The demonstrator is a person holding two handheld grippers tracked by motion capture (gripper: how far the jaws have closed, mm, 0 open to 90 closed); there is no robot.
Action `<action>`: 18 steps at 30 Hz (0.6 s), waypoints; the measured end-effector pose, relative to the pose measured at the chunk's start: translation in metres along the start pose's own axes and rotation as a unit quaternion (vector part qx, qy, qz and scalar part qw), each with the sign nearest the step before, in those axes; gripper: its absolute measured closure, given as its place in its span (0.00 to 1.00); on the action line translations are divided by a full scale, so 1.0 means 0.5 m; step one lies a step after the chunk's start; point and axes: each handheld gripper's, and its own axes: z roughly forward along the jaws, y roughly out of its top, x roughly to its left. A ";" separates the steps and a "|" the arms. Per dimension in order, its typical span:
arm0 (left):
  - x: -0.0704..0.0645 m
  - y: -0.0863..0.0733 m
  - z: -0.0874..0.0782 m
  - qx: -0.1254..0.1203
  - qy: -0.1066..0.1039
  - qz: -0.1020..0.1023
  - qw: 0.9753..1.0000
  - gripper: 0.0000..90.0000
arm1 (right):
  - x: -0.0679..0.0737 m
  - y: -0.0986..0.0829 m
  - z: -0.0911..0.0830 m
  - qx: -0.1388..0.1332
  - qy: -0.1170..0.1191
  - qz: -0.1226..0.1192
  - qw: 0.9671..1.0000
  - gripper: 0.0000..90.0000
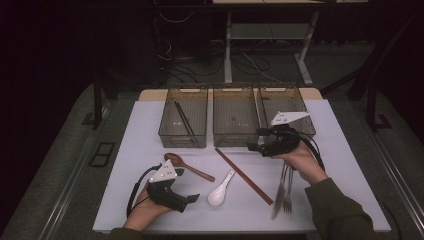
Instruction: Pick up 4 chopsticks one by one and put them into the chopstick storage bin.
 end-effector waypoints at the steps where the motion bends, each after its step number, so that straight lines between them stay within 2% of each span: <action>1: 0.000 0.000 0.000 0.001 0.000 0.000 1.000 0.00 | -0.002 -0.006 -0.004 0.001 -0.002 -0.002 1.000 0.29; 10: 0.000 0.001 -0.001 0.000 0.001 0.002 1.000 0.00 | -0.007 -0.064 -0.042 -0.004 -0.013 0.017 1.000 0.30; 15: -0.001 0.001 -0.002 -0.001 0.001 0.002 1.000 0.00 | 0.000 -0.095 -0.052 0.008 -0.015 0.019 1.000 0.32; 18: -0.001 0.001 -0.002 -0.001 0.001 0.002 1.000 0.00 | 0.009 -0.110 -0.051 0.024 -0.017 0.018 0.999 0.34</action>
